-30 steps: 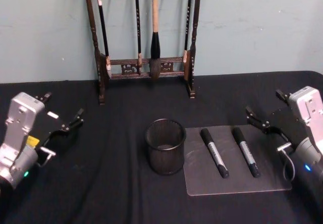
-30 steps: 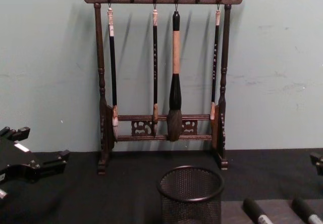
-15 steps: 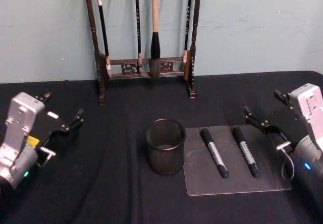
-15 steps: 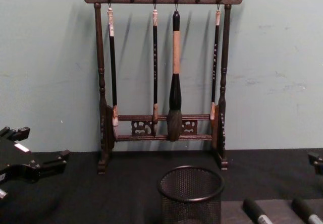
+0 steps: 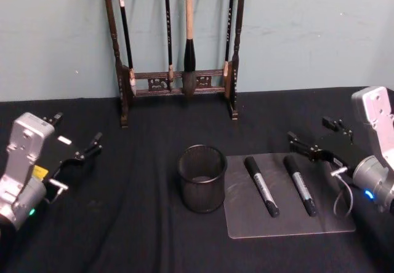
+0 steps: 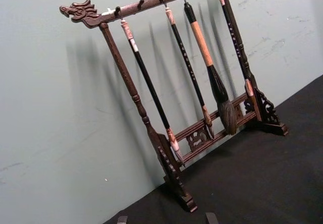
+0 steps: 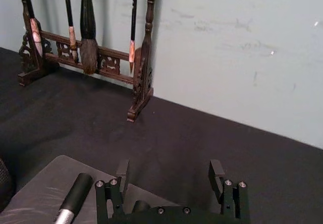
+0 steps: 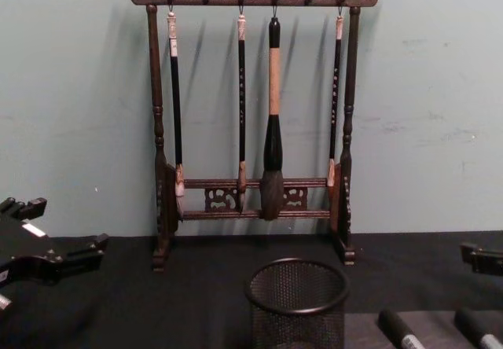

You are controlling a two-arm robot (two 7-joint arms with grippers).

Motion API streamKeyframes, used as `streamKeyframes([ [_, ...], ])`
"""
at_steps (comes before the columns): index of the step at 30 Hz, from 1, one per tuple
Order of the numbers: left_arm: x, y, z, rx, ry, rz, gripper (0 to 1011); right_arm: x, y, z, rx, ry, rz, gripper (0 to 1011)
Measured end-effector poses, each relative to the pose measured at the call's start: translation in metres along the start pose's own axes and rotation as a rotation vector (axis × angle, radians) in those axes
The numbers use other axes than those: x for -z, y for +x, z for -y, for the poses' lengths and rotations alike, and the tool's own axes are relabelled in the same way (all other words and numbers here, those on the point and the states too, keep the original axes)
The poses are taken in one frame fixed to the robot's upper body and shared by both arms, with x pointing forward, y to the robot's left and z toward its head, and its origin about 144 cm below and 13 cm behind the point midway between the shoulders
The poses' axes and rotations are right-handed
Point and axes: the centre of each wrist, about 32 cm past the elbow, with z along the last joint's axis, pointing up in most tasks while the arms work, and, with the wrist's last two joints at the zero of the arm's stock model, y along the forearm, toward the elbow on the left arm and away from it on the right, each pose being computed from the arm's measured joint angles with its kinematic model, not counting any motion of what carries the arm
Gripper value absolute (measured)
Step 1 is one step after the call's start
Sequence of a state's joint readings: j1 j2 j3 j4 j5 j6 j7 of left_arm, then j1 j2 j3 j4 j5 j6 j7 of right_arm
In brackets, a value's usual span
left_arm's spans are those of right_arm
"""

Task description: Pick up the water-based marker from the table and place it into the pen holder.

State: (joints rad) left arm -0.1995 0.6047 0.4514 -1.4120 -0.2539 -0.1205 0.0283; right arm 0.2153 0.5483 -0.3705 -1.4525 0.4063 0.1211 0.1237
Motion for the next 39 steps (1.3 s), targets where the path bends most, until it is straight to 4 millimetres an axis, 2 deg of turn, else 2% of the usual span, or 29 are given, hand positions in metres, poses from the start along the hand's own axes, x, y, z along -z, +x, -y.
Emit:
streamKeyframes([
  [15, 0.000, 0.000, 0.000, 0.000, 0.000, 0.000, 1001, -0.009, -0.005, -0.006, -0.005, -0.142, -0.061, 1002],
  [25, 0.000, 0.000, 0.000, 0.000, 0.000, 0.000, 1001, -0.008, -0.014, 0.001, -0.019, -0.242, -0.082, 1002],
  [39, 0.000, 0.000, 0.000, 0.000, 0.000, 0.000, 1001, -0.002, -0.022, 0.010, -0.043, -0.297, -0.096, 1002],
])
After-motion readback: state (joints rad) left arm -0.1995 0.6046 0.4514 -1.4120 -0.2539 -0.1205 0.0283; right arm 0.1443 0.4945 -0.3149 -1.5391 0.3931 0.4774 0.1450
